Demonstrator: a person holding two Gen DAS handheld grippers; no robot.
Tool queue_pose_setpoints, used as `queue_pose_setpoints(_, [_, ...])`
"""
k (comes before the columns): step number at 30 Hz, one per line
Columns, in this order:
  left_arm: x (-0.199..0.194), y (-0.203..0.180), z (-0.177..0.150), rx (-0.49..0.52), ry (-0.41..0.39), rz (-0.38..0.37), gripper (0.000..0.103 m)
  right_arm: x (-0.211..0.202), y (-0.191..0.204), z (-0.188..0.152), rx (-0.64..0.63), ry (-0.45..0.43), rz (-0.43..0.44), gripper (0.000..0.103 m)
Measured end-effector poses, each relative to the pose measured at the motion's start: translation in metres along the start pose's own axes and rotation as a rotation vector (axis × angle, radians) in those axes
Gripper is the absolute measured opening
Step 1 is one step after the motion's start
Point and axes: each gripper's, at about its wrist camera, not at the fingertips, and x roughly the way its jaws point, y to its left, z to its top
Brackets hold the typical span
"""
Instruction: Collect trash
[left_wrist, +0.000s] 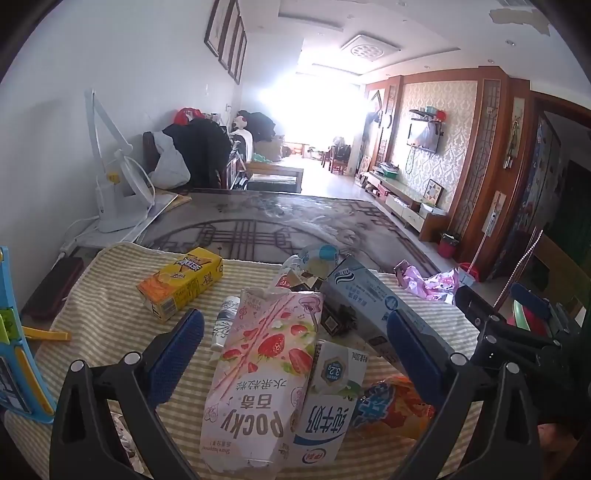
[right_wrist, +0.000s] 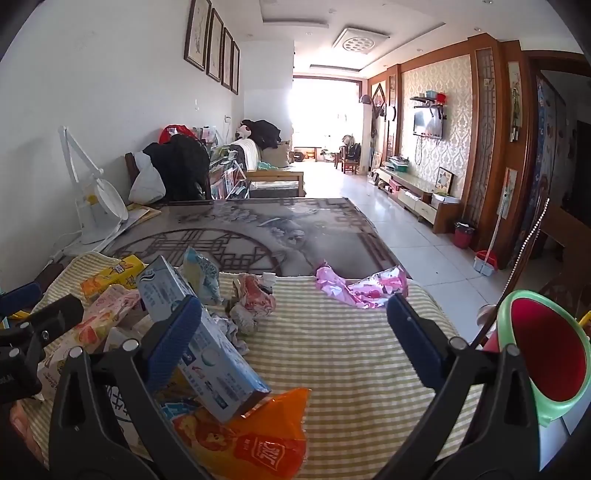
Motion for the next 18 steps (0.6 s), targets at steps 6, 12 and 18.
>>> queue_pose_setpoints(6, [0.003, -0.002, 0.000, 0.008, 0.007, -0.001, 0.095, -0.006, 0.025, -0.006, -0.061, -0.033, -0.044, 0.099])
queue_pose_setpoints(12, [0.008, 0.004, 0.000, -0.013, 0.031, 0.027, 0.095, -0.015, 0.031, -0.010, -0.083, -0.049, -0.058, 0.099])
queue_pose_setpoints(18, [0.007, 0.001, -0.002, 0.000, 0.028, 0.024, 0.095, -0.012, 0.025, -0.010, -0.049, -0.023, -0.051, 0.099])
